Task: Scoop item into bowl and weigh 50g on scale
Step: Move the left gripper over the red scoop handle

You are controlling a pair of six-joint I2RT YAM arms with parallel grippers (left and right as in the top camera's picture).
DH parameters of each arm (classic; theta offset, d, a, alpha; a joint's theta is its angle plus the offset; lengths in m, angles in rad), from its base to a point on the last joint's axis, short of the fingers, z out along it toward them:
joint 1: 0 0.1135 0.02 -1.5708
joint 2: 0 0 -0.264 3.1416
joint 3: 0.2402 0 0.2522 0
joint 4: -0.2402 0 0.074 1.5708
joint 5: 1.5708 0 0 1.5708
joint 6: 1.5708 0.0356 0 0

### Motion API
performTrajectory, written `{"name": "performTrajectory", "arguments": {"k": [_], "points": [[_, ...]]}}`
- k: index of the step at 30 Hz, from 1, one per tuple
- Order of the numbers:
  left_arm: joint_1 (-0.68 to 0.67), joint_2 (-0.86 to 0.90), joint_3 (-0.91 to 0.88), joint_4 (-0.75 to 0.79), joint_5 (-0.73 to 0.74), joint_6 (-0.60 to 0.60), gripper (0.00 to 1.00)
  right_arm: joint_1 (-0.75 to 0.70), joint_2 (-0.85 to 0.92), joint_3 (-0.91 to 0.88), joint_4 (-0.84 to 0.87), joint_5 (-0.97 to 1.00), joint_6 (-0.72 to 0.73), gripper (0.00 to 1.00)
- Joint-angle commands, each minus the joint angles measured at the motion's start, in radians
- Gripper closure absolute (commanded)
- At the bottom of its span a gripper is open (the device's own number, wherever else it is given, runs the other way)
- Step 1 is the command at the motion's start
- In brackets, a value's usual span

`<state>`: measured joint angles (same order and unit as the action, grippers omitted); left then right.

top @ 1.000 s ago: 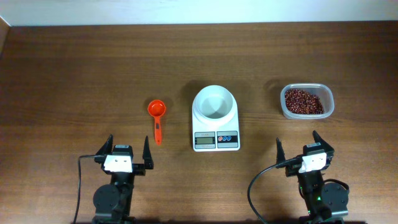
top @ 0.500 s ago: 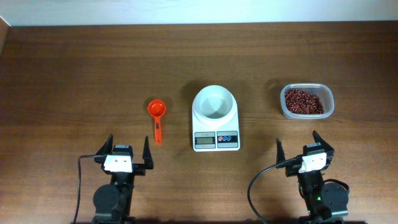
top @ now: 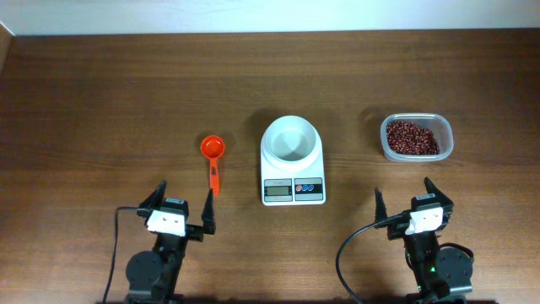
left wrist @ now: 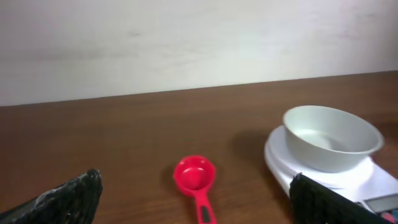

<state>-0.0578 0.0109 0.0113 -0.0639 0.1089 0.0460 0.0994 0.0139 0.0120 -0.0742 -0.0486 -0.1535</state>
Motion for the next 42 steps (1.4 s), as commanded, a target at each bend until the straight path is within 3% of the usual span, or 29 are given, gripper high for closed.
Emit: {"name": "performTrajectory", "arguments": {"k": [1, 4, 8, 12, 17, 24, 31, 32, 33, 34, 36, 39, 42], "points": [[0.000, -0.001, 0.095, -0.091, 0.121, 0.010, 0.01, 0.005, -0.006, -0.006, -0.004, 0.008, 0.004, 0.01], [0.000, 0.041, 0.230, -0.227, 0.124, 0.001, 0.01, 0.005, -0.006, -0.006, -0.004, 0.008, 0.004, 0.01], [0.000, 0.240, 0.515, -0.385, 0.155, 0.006, 0.01, 0.005, -0.006, -0.006, -0.004, 0.008, 0.004, 0.01], [0.000, 0.515, 0.766, -0.538, 0.211, 0.052, 0.01, 0.005, -0.006, -0.006, -0.004, 0.008, 0.004, 0.01], [0.000, 0.993, 1.068, -0.773, 0.210, 0.106, 0.01, 0.005, -0.006, -0.006, -0.004, 0.008, 0.004, 0.01], [0.000, 1.471, 1.125, -0.820, 0.385, 0.105, 0.01, 0.005, -0.006, -0.006, -0.004, 0.008, 0.004, 0.01], [0.000, 1.654, 1.125, -0.782, 0.404, 0.105, 0.01, 0.005, -0.006, -0.006, -0.004, 0.008, 0.004, 0.01], [0.000, 1.659, 1.125, -0.782, 0.402, 0.106, 0.07, 0.005, -0.006, -0.006, -0.004, 0.008, 0.004, 0.01], [0.000, 1.661, 1.125, -0.782, 0.400, 0.106, 0.32, 0.005, -0.006, -0.006, -0.004, 0.008, 0.004, 0.01], [0.000, 1.661, 1.125, -0.782, 0.400, 0.106, 0.45, 0.005, -0.006, -0.006, -0.004, 0.008, 0.004, 0.01], [0.000, 1.661, 1.124, -0.763, 0.399, 0.105, 0.88, 0.005, -0.006, -0.006, -0.004, 0.008, 0.004, 0.01], [0.000, 1.661, 1.124, -0.716, 0.324, 0.000, 1.00, 0.005, -0.006, -0.006, -0.004, 0.008, 0.004, 0.01], [-0.001, 1.661, 1.123, -0.694, 0.190, -0.066, 1.00, 0.005, -0.006, -0.006, -0.004, 0.008, 0.004, 0.01]]}}
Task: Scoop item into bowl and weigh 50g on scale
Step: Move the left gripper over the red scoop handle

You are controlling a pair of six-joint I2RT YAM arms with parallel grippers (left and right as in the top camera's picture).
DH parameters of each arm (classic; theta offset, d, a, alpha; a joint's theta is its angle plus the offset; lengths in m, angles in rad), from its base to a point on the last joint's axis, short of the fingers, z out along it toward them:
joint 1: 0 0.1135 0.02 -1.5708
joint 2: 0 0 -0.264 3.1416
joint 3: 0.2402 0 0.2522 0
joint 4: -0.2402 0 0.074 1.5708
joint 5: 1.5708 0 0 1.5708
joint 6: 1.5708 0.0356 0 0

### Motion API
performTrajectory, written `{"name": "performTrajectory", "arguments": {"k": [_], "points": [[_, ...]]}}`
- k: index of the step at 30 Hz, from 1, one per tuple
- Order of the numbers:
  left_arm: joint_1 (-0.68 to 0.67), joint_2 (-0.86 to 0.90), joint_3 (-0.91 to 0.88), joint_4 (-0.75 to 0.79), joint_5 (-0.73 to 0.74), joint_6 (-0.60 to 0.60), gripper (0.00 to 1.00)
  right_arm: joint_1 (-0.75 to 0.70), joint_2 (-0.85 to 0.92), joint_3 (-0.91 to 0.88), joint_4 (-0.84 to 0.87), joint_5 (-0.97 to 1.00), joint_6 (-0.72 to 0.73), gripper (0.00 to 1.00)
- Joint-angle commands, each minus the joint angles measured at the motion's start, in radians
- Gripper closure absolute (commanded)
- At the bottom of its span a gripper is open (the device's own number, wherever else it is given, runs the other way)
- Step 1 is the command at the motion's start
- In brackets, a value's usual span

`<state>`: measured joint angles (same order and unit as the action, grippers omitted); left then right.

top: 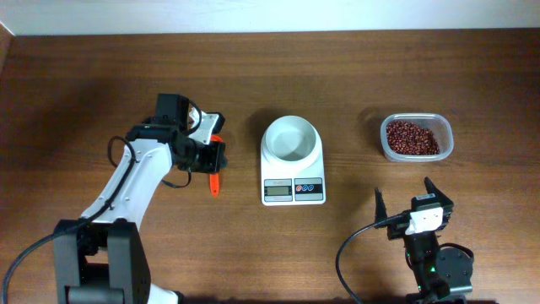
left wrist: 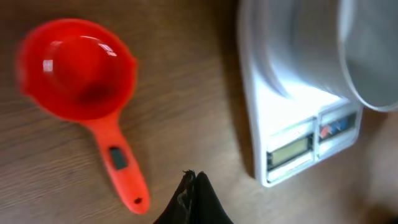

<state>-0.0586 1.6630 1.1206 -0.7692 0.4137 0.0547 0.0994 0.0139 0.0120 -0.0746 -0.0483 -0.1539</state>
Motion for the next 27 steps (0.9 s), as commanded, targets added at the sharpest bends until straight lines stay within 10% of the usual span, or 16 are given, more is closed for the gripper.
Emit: {"name": "performTrajectory", "arguments": {"k": [1, 27], "points": [[0.000, 0.009, 0.013, 0.015, -0.123, -0.075, 1.00, 0.005, -0.006, -0.006, -0.003, 0.008, 0.004, 0.01], [-0.098, 0.123, -0.047, 0.316, -0.450, -0.197, 1.00, 0.005, -0.006, -0.006, -0.003, 0.008, 0.004, 0.01]]}}
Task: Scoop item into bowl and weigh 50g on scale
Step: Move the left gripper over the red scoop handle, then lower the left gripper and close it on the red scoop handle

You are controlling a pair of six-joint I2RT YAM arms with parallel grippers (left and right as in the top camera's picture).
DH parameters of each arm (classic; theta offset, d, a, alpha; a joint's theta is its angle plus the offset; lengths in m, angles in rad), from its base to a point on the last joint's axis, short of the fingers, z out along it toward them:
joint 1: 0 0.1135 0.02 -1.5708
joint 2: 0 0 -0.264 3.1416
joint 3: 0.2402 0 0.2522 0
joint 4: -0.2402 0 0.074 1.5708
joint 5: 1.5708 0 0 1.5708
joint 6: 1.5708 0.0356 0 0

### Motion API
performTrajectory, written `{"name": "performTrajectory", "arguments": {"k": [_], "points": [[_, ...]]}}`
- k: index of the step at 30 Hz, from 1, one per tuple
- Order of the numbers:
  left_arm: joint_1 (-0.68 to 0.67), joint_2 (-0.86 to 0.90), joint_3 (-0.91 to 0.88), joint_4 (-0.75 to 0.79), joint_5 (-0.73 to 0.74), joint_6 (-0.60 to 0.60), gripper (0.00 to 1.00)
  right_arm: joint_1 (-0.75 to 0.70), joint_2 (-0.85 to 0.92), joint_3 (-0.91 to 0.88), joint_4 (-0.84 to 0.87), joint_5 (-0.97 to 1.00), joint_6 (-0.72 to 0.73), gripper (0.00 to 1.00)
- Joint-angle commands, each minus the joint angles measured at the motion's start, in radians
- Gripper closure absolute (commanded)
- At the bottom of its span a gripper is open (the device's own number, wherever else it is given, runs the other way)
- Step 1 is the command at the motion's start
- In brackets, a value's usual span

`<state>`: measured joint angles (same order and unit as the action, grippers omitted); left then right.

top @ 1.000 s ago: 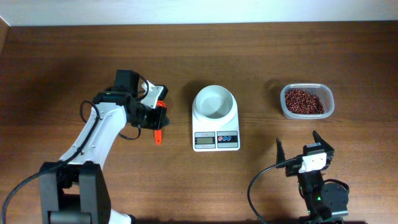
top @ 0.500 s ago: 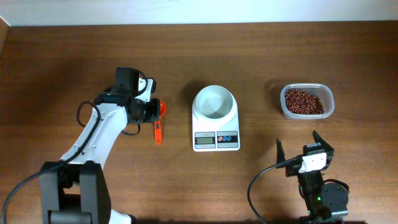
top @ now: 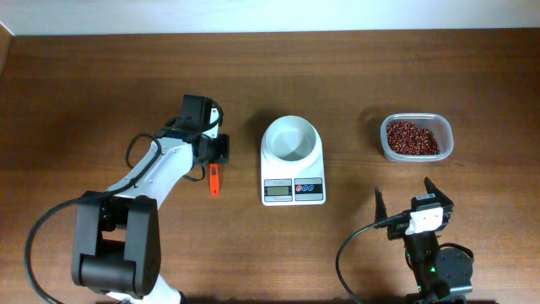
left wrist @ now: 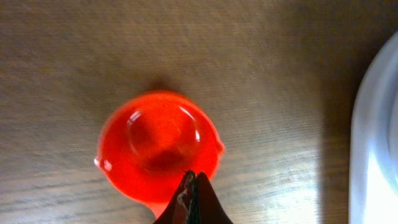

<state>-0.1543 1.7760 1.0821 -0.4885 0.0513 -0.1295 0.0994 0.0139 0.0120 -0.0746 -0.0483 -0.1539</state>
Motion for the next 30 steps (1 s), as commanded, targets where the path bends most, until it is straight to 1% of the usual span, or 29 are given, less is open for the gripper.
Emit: {"name": "performTrajectory", "arguments": {"k": [1, 3, 6, 12, 20, 23, 25, 26, 27, 29, 30], "points": [[-0.002, 0.012, -0.008, 0.061, -0.101, -0.013, 1.00, 0.005, -0.006, -0.006, -0.003, 0.008, 0.004, 0.01], [-0.002, 0.033, -0.008, 0.109, -0.100, -0.016, 1.00, 0.005, -0.006, -0.006, -0.003, 0.008, 0.004, 0.01], [-0.003, 0.063, -0.008, 0.118, -0.097, -0.047, 1.00, 0.005, -0.006, -0.006, -0.003, 0.008, 0.004, 0.01], [-0.002, 0.074, -0.008, 0.188, -0.101, -0.046, 1.00, 0.005, -0.006, -0.006, -0.003, 0.008, 0.004, 0.01], [-0.002, 0.115, -0.008, 0.219, -0.100, -0.046, 1.00, 0.005, -0.006, -0.006, -0.003, 0.008, 0.004, 0.01], [-0.002, 0.087, -0.007, 0.216, -0.100, -0.046, 1.00, 0.005, -0.006, -0.006, -0.003, 0.008, 0.004, 0.01], [-0.002, 0.029, -0.007, 0.195, -0.100, -0.046, 1.00, 0.005, -0.006, -0.006, -0.003, 0.008, 0.005, 0.01], [-0.002, -0.062, -0.007, 0.155, -0.100, -0.046, 0.99, 0.005, -0.006, -0.006, -0.003, 0.008, 0.004, 0.01], [-0.002, -0.087, -0.007, 0.142, -0.100, -0.046, 0.99, 0.005, -0.006, -0.006, -0.003, 0.008, 0.004, 0.01], [-0.002, -0.160, -0.007, 0.086, -0.095, -0.046, 0.94, 0.005, -0.006, -0.006, -0.003, 0.008, 0.004, 0.01], [-0.002, -0.185, -0.007, 0.044, -0.095, -0.046, 0.83, 0.005, -0.006, -0.006, -0.003, 0.008, 0.004, 0.01]]}}
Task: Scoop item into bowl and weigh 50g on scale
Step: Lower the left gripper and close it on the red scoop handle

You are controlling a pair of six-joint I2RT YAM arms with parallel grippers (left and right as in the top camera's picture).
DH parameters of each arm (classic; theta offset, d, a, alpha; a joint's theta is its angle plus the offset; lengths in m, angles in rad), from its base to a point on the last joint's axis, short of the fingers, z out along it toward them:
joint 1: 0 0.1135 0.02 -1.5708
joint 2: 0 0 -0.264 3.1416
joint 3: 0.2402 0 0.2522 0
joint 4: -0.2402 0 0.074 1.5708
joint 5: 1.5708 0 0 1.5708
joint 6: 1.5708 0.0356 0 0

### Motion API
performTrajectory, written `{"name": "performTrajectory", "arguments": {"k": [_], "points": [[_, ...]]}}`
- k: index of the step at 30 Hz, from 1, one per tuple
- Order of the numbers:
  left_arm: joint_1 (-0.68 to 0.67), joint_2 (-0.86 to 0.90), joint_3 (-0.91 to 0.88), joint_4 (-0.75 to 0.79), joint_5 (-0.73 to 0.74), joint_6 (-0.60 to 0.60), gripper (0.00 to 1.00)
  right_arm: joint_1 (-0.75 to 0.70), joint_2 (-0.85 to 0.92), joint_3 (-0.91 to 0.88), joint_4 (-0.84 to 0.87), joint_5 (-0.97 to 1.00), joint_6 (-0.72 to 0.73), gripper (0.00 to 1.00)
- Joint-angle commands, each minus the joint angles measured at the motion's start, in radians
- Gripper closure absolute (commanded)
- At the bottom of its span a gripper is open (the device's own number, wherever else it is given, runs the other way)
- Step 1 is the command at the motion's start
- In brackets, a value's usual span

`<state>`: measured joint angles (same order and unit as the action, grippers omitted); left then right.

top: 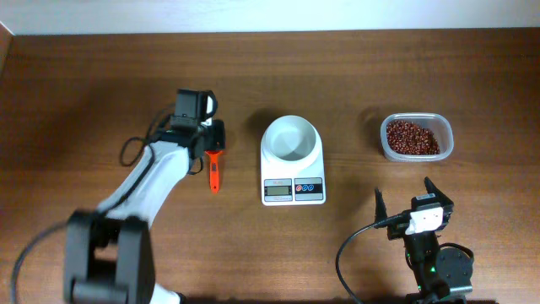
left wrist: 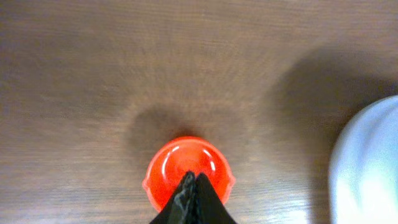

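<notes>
The orange scoop (top: pixel 213 176) lies on the table left of the scale, its handle pointing toward the front edge. My left gripper (top: pixel 210 137) hovers over the scoop's cup, which it covers in the overhead view. Seen from the left wrist, the shut fingertips (left wrist: pixel 191 179) come to a point above the empty cup (left wrist: pixel 166 171) with nothing between them. A white bowl (top: pixel 291 139) stands empty on the white scale (top: pixel 293 191). Red beans fill a clear tub (top: pixel 414 137) at the right. My right gripper (top: pixel 407 201) rests open near the front edge.
The wooden table (top: pixel 101 76) reaches to a pale wall at the back. The bowl's white side (left wrist: pixel 373 168) shows at the right of the left wrist view. Cables trail from both arms near the front edge.
My left gripper has shifted slightly back and now sits higher, so the cup looks smaller in the wrist view. It stays shut. Scoop, bowl and right arm have not moved.
Both arms first rested at the front edge with the left gripper open. Then the left arm was out over the scoop's handle, fingers shut. After that it stood over the cup, and now it hovers higher above the cup. The scoop has stayed in place.
</notes>
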<state>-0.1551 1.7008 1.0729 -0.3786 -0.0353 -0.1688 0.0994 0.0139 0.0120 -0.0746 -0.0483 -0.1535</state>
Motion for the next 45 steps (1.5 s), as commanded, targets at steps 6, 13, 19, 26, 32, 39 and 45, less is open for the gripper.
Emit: {"name": "performTrajectory", "arguments": {"k": [6, 13, 19, 26, 32, 39, 45], "points": [[-0.002, -0.109, -0.036, -0.263, 0.017, -0.006, 0.18, 0.005, -0.006, -0.006, -0.003, 0.008, 0.004, 0.01], [-0.002, -0.051, -0.122, -0.153, 0.017, -0.006, 0.27, 0.005, -0.006, -0.006, -0.003, 0.008, 0.004, 0.01], [-0.002, -0.015, -0.122, -0.118, 0.020, -0.006, 0.31, 0.005, -0.006, -0.006, -0.003, 0.008, 0.004, 0.01], [-0.002, -0.015, -0.124, -0.114, 0.020, -0.006, 0.33, 0.005, -0.006, -0.006, -0.003, 0.008, 0.004, 0.01], [-0.002, -0.015, -0.124, -0.119, 0.020, -0.006, 0.33, 0.005, -0.006, -0.006, -0.003, 0.008, 0.004, 0.02], [-0.002, -0.014, -0.126, -0.121, 0.020, -0.007, 0.42, 0.005, -0.006, -0.006, -0.003, 0.008, 0.004, 0.01], [-0.002, -0.014, -0.127, -0.119, 0.020, -0.007, 0.52, 0.005, -0.006, -0.006, -0.003, 0.008, 0.004, 0.01]]}}
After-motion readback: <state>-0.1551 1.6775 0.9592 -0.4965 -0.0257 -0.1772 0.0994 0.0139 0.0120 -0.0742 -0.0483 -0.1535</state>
